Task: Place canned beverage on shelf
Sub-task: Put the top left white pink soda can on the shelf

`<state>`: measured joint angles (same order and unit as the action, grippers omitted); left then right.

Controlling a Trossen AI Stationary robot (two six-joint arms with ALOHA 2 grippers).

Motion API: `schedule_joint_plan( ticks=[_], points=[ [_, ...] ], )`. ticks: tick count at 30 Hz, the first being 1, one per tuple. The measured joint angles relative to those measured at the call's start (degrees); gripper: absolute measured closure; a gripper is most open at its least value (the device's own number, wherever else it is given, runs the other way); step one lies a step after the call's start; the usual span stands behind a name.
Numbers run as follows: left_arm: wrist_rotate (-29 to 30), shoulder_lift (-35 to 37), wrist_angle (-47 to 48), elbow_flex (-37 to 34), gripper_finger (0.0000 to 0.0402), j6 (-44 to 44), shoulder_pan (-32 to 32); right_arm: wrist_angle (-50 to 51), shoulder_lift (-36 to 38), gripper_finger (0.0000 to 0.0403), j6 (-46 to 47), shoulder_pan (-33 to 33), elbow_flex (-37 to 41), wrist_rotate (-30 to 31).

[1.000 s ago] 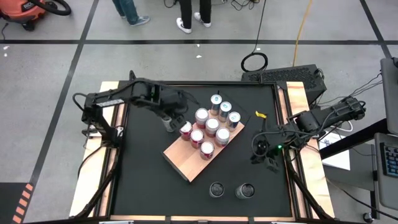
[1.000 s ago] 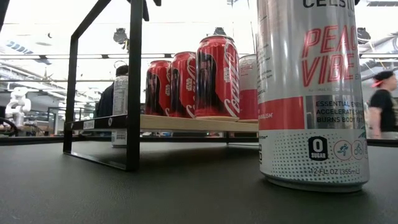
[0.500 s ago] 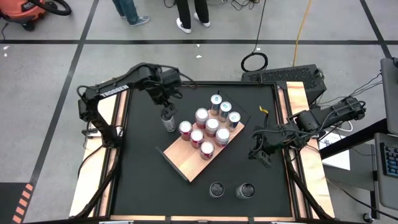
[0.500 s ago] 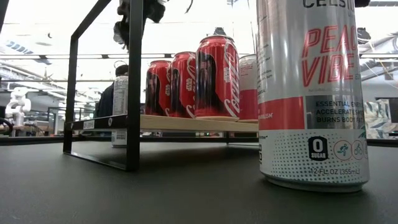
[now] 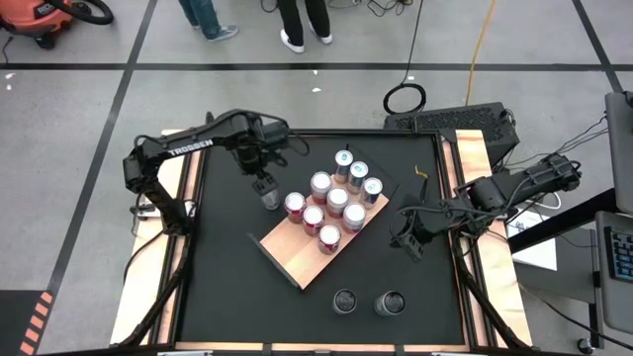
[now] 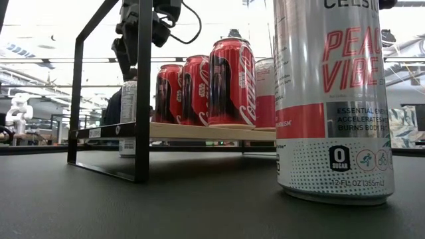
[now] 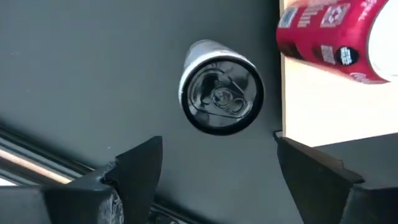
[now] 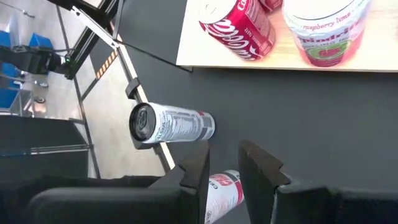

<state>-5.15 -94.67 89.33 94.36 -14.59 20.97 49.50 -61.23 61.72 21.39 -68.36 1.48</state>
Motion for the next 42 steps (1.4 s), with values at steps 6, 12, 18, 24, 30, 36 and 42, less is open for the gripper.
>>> schedule_joint_plan(
  ticks=[6, 12, 18, 24, 30, 36, 42],
  points=[
    [-0.6, 0.0, -0.2, -2.3, 0.0092, 1.9, 0.1, 0.1, 0.0, 0.0339, 0.6, 0.0, 0.0, 0.2],
    [0.5, 0.0, -2.7, -2.4, 0.0043, 3.1, 0.1, 0.0, 0.0, 0.0339, 0.7, 0.0, 0.0, 2.0],
    [1.5, 0.0, -5.6, -2.4, 0.0005, 4.5, 0.0, 0.0, 0.0, 0.0339, 1.1, 0.0, 0.0, 3.2],
    [1.5, 0.0, -7.2, -2.4, 0.0008, 4.6, 0.0, 0.0, 0.0, 0.0339, 1.1, 0.0, 0.0, 3.2],
    [1.1, -0.5, -7.3, -2.4, 0.0008, 4.6, 0.0, 0.0, 0.0, 0.0339, 1.1, 0.0, 0.0, 3.3],
    [1.1, -2.3, -7.9, -2.4, 0.0008, 4.8, 0.0, 0.1, 0.0, 0.0339, 1.1, 0.0, 0.0, 3.3],
    [2.2, -2.5, -7.7, -2.4, 0.0008, 4.4, 0.0, -0.4, 0.0, 0.0339, 1.1, 0.0, 0.0, 3.3]
  ],
)
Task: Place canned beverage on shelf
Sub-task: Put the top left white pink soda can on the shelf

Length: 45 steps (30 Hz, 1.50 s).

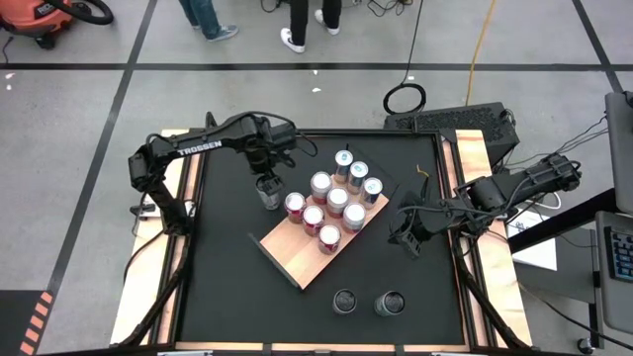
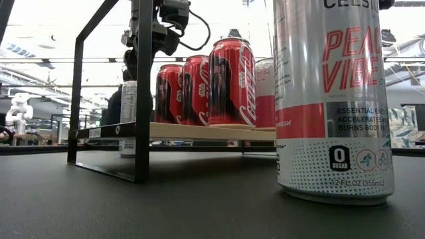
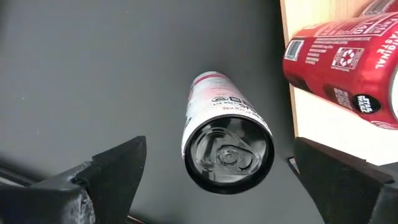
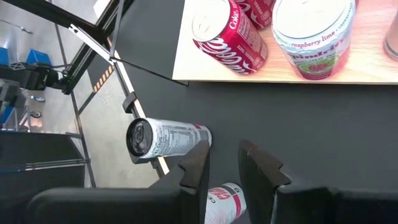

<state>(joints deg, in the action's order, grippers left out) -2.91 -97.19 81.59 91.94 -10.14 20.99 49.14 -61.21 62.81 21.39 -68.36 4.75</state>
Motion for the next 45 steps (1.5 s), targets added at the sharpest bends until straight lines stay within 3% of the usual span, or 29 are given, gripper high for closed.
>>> schedule_joint_plan(
  ticks=[11, 39, 45],
  points=[
    [-0.8, 0.0, 0.0, -5.5, 0.0008, -1.6, 0.8, -0.5, 0.0, 0.0339, -0.3, 0.0, 0.0, 0.0],
    [0.2, 0.0, -7.4, -9.6, 0.0009, -5.9, -0.5, -0.4, 0.0, 0.0339, -0.7, 0.0, 0.0, 1.7],
    [0.2, 0.1, -7.7, -9.6, 0.0047, -6.0, -0.5, -0.5, 0.0, 0.0339, -0.9, 0.0, 0.0, 1.7]
  ],
)
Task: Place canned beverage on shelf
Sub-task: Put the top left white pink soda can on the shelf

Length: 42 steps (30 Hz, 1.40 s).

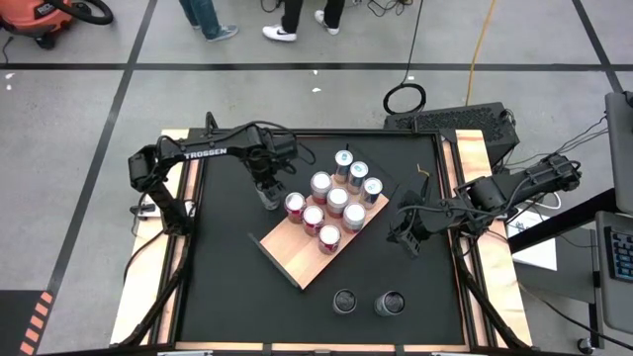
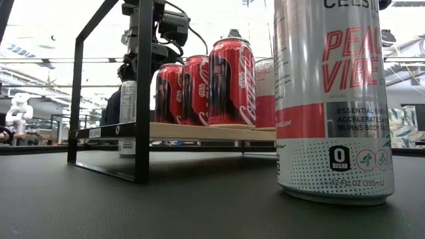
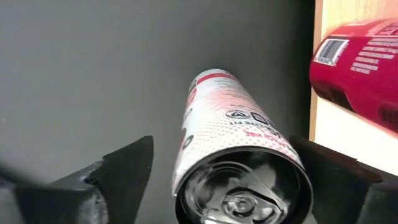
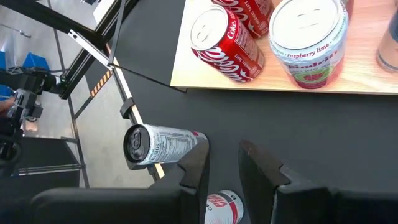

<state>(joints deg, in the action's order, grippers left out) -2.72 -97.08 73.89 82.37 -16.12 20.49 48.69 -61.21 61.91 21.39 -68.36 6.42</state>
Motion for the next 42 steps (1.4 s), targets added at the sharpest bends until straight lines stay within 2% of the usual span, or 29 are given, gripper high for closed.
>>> schedule_joint_plan(
  ticks=[10, 15, 21, 29, 36, 39, 42],
  points=[
    [-0.4, 0.1, 2.1, 0.1, 0.0161, 1.0, 0.0, 0.0, -0.4, 0.0339, 0.0, 0.0, 0.0, 1.3],
    [-0.9, 0.6, 4.4, 0.4, 0.0163, 1.9, 0.0, 0.0, -1.6, 0.0339, -1.3, 0.0, 0.0, 1.3],
    [-1.1, 1.7, 8.8, 4.6, 0.0161, 1.9, 0.0, -0.9, -2.8, 0.0339, -4.0, 0.0, 0.0, 1.2],
    [-1.4, 2.9, 16.2, 19.3, 0.0158, 1.5, -0.4, -5.2, -3.0, 0.0339, -7.2, 0.0, 0.0, 1.0],
    [-3.2, 3.7, 16.1, 36.0, 0.0157, 1.6, -2.9, -17.2, -3.0, 0.0339, -10.9, -1.1, 0.0, 1.0],
    [-3.9, 3.7, 16.2, 42.4, 0.0156, 1.9, -4.5, -20.6, -3.0, 0.0339, -9.8, -2.6, 0.0, 0.7],
    [-4.4, 3.7, 16.1, 46.8, 0.0156, 2.1, -6.8, -22.5, -3.0, 0.0339, -8.1, -4.4, 0.0, -2.1]
  ],
)
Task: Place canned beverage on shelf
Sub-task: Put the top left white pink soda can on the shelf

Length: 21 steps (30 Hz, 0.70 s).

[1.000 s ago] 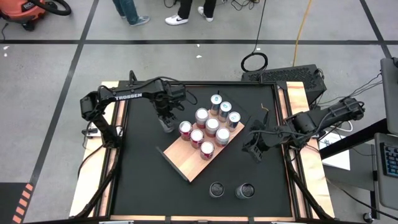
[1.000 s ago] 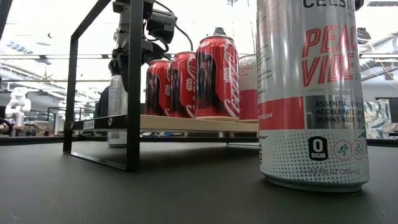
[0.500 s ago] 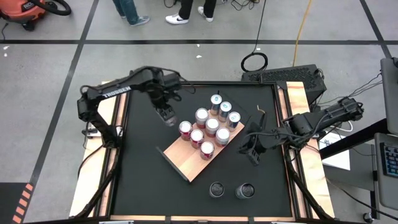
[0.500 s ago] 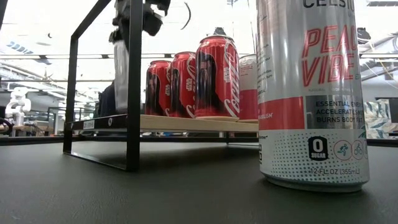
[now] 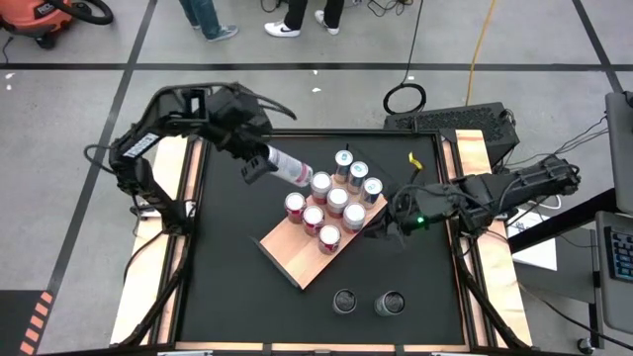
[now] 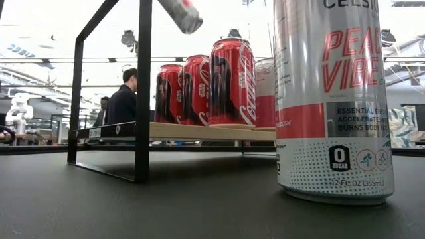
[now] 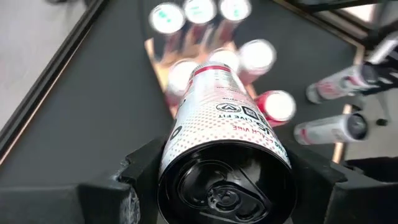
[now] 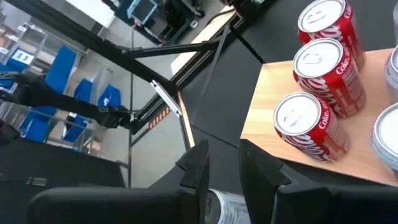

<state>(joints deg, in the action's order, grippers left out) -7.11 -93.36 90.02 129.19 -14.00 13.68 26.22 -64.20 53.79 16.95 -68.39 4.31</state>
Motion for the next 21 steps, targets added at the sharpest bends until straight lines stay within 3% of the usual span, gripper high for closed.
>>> schedule_joint_plan(
  ticks=[8, 17, 21],
  points=[
    [-0.1, -0.1, -0.9, 2.5, 0.0155, 7.5, -9.5, 5.9, 0.0, 0.0322, -5.5, -3.6, -6.7, -3.2],
    [3.4, -0.5, -9.6, 2.5, 0.0155, 18.2, -16.1, 10.6, -1.8, 0.0236, -14.1, -7.4, -13.1, -10.6],
    [3.7, -0.8, -13.6, 2.5, 0.0155, 21.4, -17.3, 10.5, -3.4, 0.0190, -15.6, -7.5, -14.9, -10.3]
  ],
)
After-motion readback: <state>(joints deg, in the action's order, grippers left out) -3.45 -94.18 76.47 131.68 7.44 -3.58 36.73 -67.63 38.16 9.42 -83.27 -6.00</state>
